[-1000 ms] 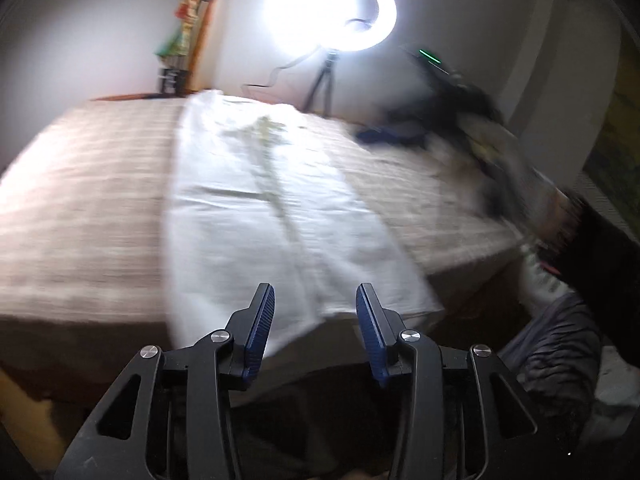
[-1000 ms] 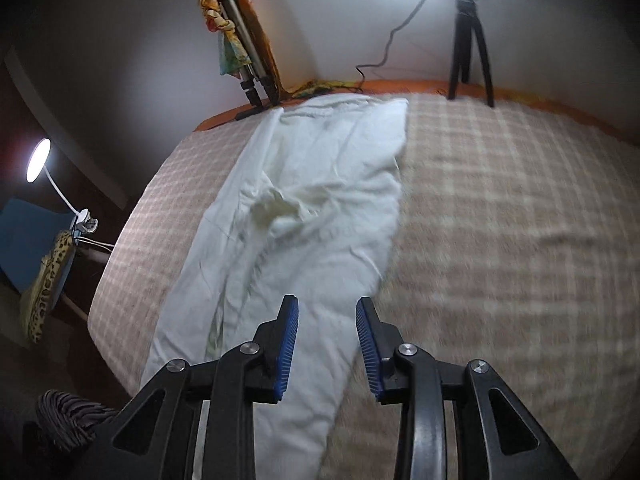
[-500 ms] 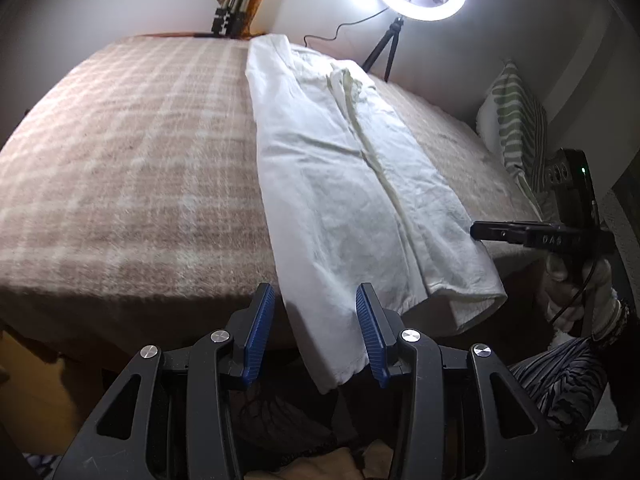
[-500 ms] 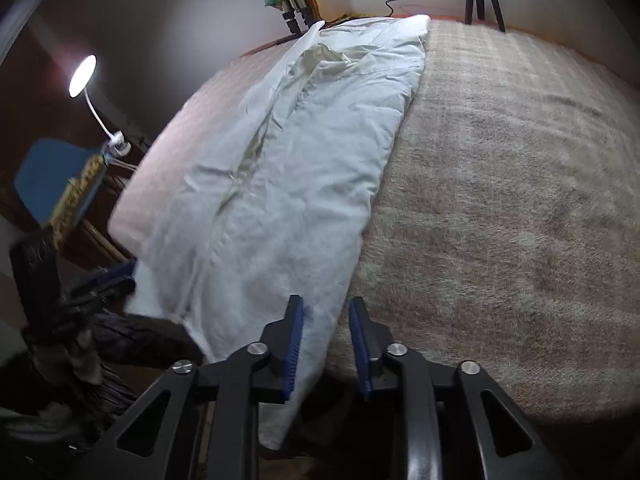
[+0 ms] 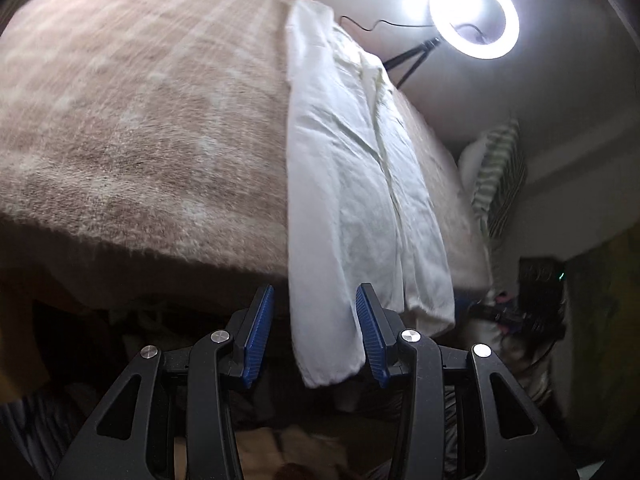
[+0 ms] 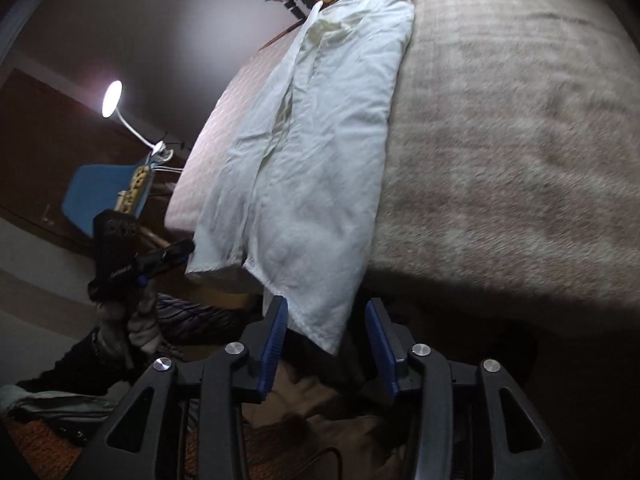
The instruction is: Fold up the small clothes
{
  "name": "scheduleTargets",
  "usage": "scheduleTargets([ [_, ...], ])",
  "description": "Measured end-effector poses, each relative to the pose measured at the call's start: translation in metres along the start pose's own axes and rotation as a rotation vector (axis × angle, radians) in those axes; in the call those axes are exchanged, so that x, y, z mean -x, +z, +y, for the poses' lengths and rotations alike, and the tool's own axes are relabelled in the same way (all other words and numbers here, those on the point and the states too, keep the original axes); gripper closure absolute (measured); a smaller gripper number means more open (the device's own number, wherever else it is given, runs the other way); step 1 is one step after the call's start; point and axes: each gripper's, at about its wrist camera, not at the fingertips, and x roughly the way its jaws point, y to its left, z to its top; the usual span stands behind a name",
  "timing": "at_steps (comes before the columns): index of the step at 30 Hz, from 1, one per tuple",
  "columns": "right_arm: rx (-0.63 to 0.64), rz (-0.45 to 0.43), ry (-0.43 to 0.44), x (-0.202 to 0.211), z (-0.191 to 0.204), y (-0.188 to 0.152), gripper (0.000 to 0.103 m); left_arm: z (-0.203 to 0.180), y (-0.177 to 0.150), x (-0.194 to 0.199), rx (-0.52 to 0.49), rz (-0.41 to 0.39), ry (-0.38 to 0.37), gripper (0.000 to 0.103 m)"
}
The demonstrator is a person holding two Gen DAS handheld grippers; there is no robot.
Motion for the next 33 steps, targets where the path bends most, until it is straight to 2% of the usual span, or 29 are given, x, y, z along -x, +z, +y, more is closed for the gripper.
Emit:
scheduleTargets([
  [4, -0.018, 0.045, 0.046, -0.018, -0.006, 0.004, 0.055, 0.004, 0.002, -0.014, 0.011, 0.051, -0.024, 0.065],
  [6, -0.021, 0.066, 0.062, -0.026, -0.007, 0.006, 0.055, 0.004, 0.005, -0.023, 0.028, 0.077, -0.047, 0.075],
  [7, -0.018, 0.071, 0.068, -0.027, -0.007, 0.006, 0.055, 0.005, 0.005, -0.025, 0.039, 0.087, -0.056, 0.085],
  [9, -0.016, 0.076, 0.099, -0.033, -0.005, 0.010, 0.057, 0.005, 0.006, -0.026, 0.039, 0.093, -0.060, 0.088],
  [11, -0.023, 0.082, 0.125, -0.037, -0.005, 0.012, 0.071, 0.000, 0.005, -0.022, 0.019, 0.096, -0.065, 0.093],
  [14, -0.032, 0.094, 0.181, -0.038, -0.001, 0.010, 0.090, -0.007, 0.007, -0.017, 0.013, 0.099, -0.088, 0.095],
  [16, -0.035, 0.072, 0.206, -0.032, 0.001, 0.010, 0.096, -0.010, 0.008, -0.015, 0.012, 0.099, -0.101, 0.096],
  [22, -0.097, -0.044, 0.289, -0.008, 0.006, 0.018, 0.098, -0.027, 0.024, -0.003, 0.008, 0.072, -0.151, 0.097],
  [29, -0.132, -0.172, 0.278, 0.015, 0.008, 0.052, 0.098, -0.045, 0.071, 0.011, -0.012, 0.006, -0.171, 0.097],
  [33, -0.171, -0.231, 0.264, 0.022, 0.002, 0.080, 0.098, -0.046, 0.103, 0.004, -0.018, -0.006, -0.144, 0.097],
])
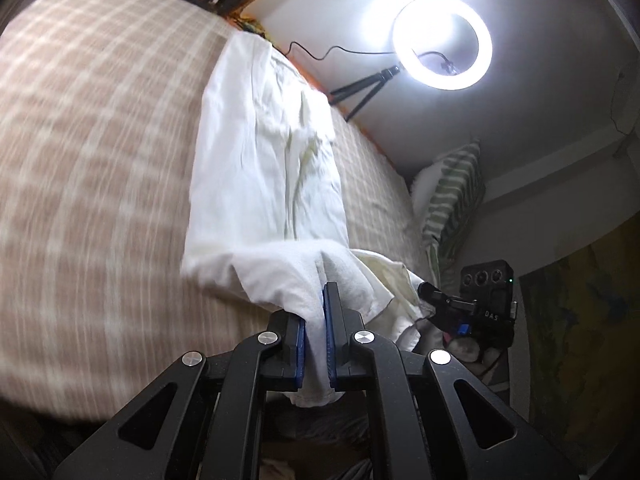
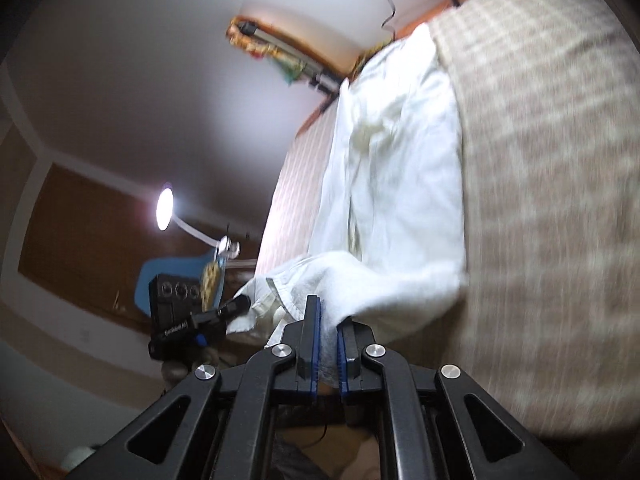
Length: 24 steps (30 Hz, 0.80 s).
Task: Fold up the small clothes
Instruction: 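Fold the hem end up toward the collar with both tools and release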
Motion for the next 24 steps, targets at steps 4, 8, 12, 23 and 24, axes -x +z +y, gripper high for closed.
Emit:
scheduleTargets([
  [4, -0.007, -0.027, -0.049, -0.006, -0.009, 0.027, 0.098, 0.004, 0.027, -0.023, 0.006, 0.021, 0.032, 0.097],
  [8, -0.026, -0.012, -0.098, -0.022, -0.016, 0.055, 0.098, 0.011, 0.050, -0.046, 0.024, 0.037, 0.056, 0.097],
  [12, -0.046, 0.003, -0.122, -0.040, -0.030, 0.079, 0.098, 0.026, 0.061, -0.057, 0.056, 0.044, 0.070, 0.097],
  [23, 0.003, 0.023, -0.176, -0.058, -0.035, 0.109, 0.060, 0.035, 0.080, -0.055, 0.064, 0.065, 0.106, 0.078],
  [24, 0.029, -0.002, -0.188, -0.052, -0.031, 0.110, 0.059, 0.034, 0.082, -0.050, 0.059, 0.041, 0.108, 0.073],
])
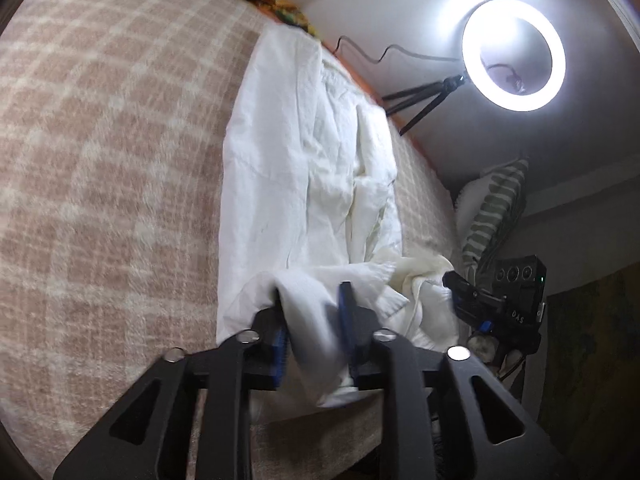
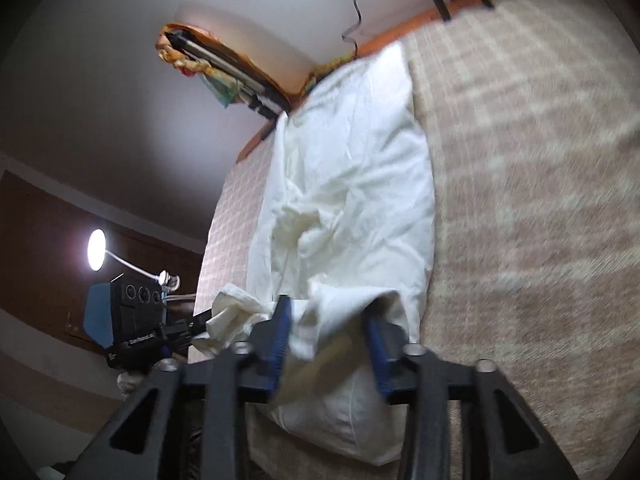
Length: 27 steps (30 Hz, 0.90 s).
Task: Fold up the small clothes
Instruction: 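Fold the hem end up toward the collar with both tools and release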
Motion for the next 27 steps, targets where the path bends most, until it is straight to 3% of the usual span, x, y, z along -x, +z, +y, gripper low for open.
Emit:
scheduleTargets([
  [2, 0.035, -0.028, -0.004, 0.012, 0.004, 0.002, 0.059, 0.000, 0.004, 0.014, 0.003, -0.056, -0.009, 0.060],
  [8, 0.133, -0.025, -0.091, 0.022, 0.010, -0.008, 0.061, 0.006, 0.002, 0.044, -0.030, -0.164, 0.033, 0.060],
  [12, 0.145, 0.013, -0.161, 0.009, 0.002, -0.012, 0.061, 0.012, -0.005, 0.026, -0.050, -0.128, 0.100, 0.060],
  [18, 0.150, 0.040, -0.188, -0.008, -0.002, -0.007, 0.063, 0.004, -0.011, -0.009, -0.121, -0.066, 0.170, 0.063],
  [22, 0.159, 0.037, -0.212, -0.016, -0.001, -0.001, 0.088, 0.005, -0.012, -0.018, -0.137, -0.055, 0.215, 0.075],
  [27, 0.203, -0.014, -0.313, -0.015, 0.004, 0.005, 0.092, 0.003, -0.012, -0.020, -0.160, -0.077, 0.280, 0.076],
])
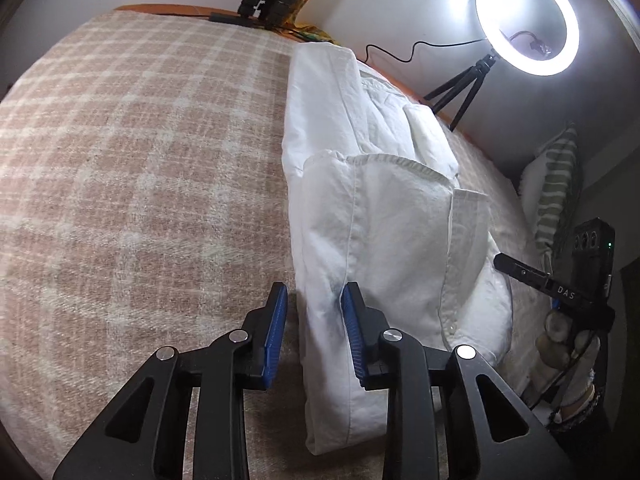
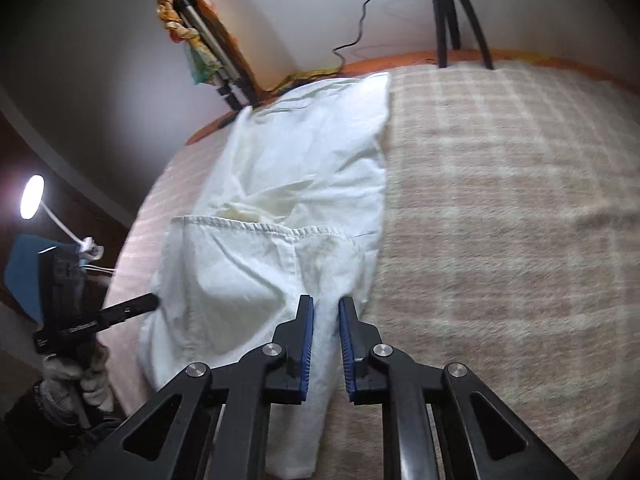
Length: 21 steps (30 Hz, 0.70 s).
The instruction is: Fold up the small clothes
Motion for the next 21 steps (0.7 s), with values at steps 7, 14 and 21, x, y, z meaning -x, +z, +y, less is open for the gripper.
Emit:
scheduleTargets([
  [7, 0.090, -0.086, -0.095, 0.018, 0.018, 0.005, 0.083, -0.022, 0.005, 0.028, -0.070, -0.103, 0.013, 0.076],
  [14, 0.333, -0.019, 0.063, 0.005, 0.082, -0.001, 0.084, -0.059, -0.006, 0.022, -0.213, -0.097, -0.025, 0.076],
  [21, 0.311, 0.029, -0.053, -0.054, 0.080, 0.027, 0.084, -0.047, -0.008, -0.012, -0.192, -0.036, 0.028, 0.076],
])
